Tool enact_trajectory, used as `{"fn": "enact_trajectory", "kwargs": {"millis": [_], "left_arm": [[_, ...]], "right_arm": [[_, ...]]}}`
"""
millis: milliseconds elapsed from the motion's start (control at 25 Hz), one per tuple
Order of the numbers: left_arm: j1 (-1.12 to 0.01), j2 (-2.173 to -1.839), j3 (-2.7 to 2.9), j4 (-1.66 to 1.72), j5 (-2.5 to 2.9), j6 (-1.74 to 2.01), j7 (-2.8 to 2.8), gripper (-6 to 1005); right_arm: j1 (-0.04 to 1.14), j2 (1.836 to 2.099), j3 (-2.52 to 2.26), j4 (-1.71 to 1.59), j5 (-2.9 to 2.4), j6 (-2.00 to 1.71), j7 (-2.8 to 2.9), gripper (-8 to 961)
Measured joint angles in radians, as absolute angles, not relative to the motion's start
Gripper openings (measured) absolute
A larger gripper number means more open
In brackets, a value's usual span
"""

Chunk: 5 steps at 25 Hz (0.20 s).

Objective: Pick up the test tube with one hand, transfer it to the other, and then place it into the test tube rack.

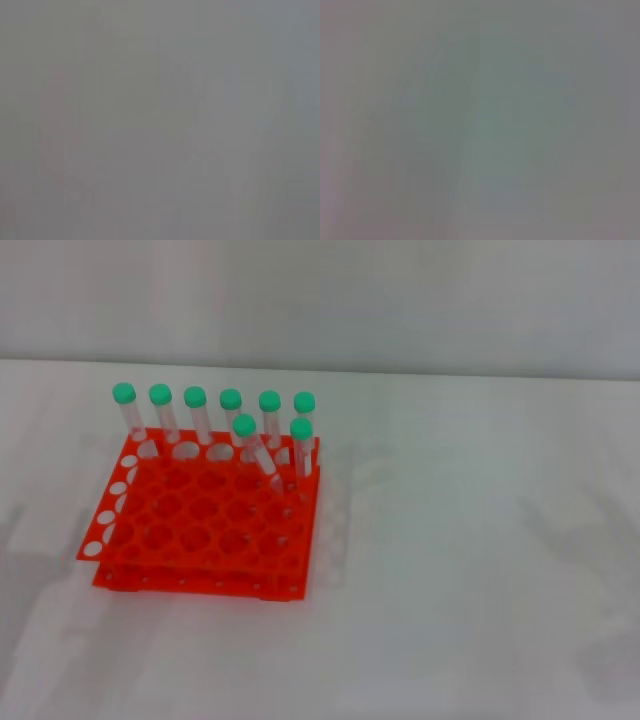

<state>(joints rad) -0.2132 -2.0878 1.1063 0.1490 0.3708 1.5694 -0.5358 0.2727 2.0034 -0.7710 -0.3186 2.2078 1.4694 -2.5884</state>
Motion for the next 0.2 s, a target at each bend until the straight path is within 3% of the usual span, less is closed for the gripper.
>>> {"fn": "enact_trajectory", "kwargs": {"millis": [200], "left_arm": [[-0.235,-2.088,1.102,0.106,0.356,1.566,-0.528,892]], "right_arm": [[0.280,2.003,-0.682,-0.280,2.208,1.442,-2.586,858]]}}
